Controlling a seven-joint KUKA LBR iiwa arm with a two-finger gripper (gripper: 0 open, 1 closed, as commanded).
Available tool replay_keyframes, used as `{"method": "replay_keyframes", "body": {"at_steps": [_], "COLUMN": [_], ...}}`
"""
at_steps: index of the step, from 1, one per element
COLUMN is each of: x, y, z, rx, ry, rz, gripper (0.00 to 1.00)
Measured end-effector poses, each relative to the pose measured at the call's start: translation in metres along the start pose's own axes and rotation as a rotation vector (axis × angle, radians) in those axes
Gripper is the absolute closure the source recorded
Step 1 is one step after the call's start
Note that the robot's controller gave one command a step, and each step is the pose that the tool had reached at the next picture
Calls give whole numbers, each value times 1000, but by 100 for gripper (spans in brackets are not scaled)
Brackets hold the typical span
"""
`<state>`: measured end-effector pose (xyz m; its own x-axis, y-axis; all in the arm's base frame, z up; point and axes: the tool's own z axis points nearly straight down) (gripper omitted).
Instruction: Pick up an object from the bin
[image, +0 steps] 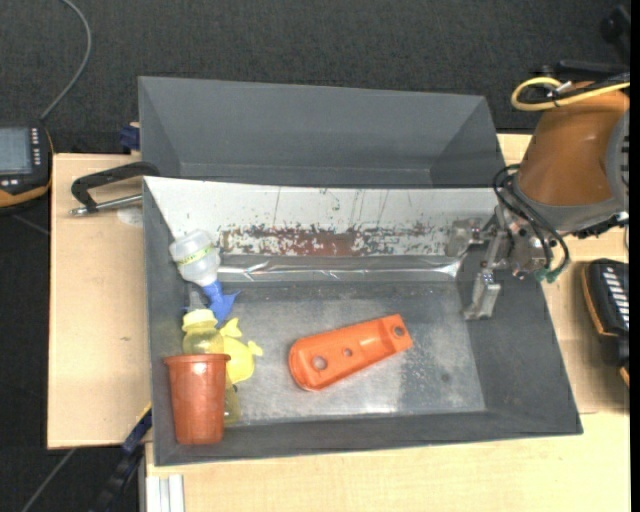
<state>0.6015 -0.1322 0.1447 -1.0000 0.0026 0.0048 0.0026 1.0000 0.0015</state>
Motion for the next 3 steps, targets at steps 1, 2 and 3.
{"method": "replay_keyframes", "body": {"at_steps": [1, 2, 3], "x": [-2, 6, 10], "y": [0, 46, 52], "z": [-5, 36, 59], "rx": [1, 2, -3], "ry": [-8, -8, -6], "rz": [-2, -100, -234], "gripper": [0, 0, 0]}}
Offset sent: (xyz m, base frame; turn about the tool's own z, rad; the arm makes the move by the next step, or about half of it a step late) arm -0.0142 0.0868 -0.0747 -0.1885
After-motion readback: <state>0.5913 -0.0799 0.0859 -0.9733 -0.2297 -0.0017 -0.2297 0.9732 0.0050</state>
